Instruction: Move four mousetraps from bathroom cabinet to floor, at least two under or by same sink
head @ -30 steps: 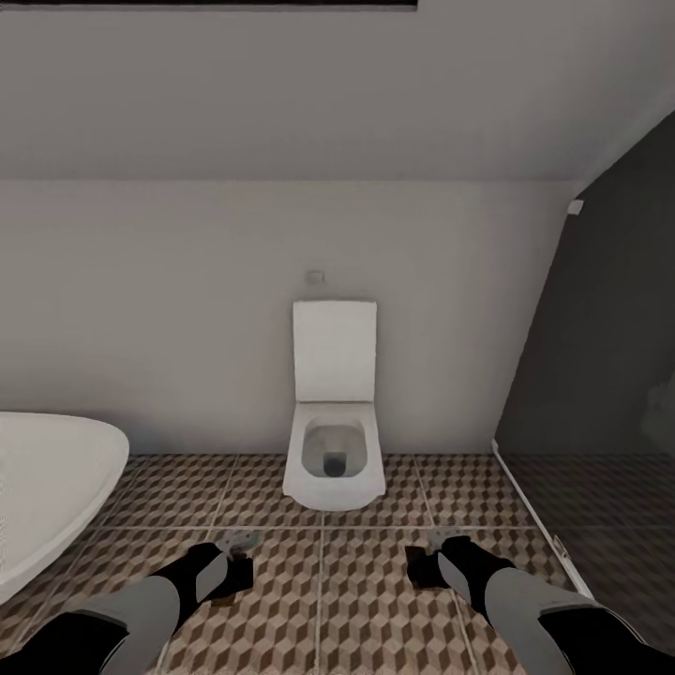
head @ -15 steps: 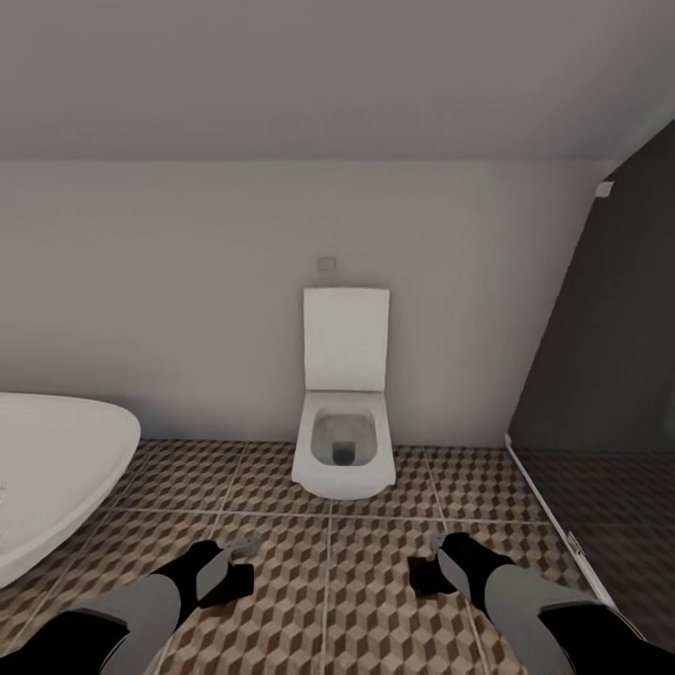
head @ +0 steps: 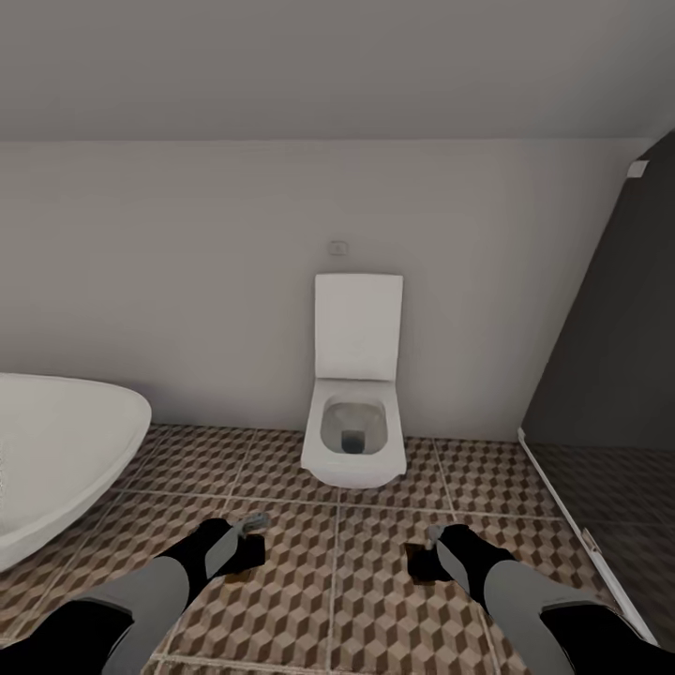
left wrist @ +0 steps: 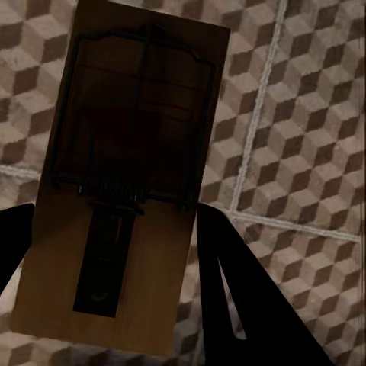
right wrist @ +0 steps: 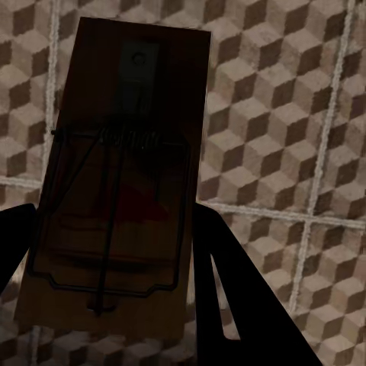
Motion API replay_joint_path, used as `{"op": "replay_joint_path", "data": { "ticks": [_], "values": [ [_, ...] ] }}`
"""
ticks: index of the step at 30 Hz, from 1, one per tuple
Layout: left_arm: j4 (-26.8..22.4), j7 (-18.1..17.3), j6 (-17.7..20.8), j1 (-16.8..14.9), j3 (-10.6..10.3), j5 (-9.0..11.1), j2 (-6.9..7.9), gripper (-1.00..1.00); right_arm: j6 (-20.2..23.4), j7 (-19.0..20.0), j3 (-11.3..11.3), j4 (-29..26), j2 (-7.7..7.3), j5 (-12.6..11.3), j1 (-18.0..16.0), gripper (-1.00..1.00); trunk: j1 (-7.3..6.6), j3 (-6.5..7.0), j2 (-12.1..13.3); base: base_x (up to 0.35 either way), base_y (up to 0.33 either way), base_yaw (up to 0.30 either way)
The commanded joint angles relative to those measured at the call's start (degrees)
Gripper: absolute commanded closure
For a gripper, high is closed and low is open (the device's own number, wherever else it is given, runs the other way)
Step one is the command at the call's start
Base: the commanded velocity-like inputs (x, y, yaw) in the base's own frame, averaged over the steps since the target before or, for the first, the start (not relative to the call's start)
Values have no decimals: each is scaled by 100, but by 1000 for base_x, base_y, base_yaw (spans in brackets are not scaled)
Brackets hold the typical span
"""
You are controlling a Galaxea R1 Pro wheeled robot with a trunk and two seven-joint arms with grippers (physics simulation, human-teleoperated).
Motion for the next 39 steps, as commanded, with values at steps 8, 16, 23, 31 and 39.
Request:
{"op": "replay_joint_path", "data": {
  "ticks": [8, 16, 23, 31, 39],
  "values": [
    [-192, 36, -29, -58, -47, 30, -169, 100, 20, 0, 39, -184, -3, -50, -1, 100, 176, -221, -325, 0, 0, 92],
    [-467, 36, -245, -64, -56, 1, -321, 100, -39, 0, 39, -461, -13, -50, -1, 100, 351, -437, -646, 0, 0, 90],
    [-507, 36, -291, -78, -58, -174, -370, 100, -122, -8, 39, -679, -48, -50, -1, 100, 505, -625, -926, 0, 0, 87],
    [-500, 36, -416, -90, -70, -235, -366, 100, -141, -14, 39, -813, -100, -50, -1, 100, 681, -818, -1247, 0, 0, 54],
    [-442, 31, -802, -91, -85, -279, -379, 100, -144, -19, 33, -828, -134, -50, -1, 100, 769, -898, -1408, 0, 0, 5]
  ]
}}
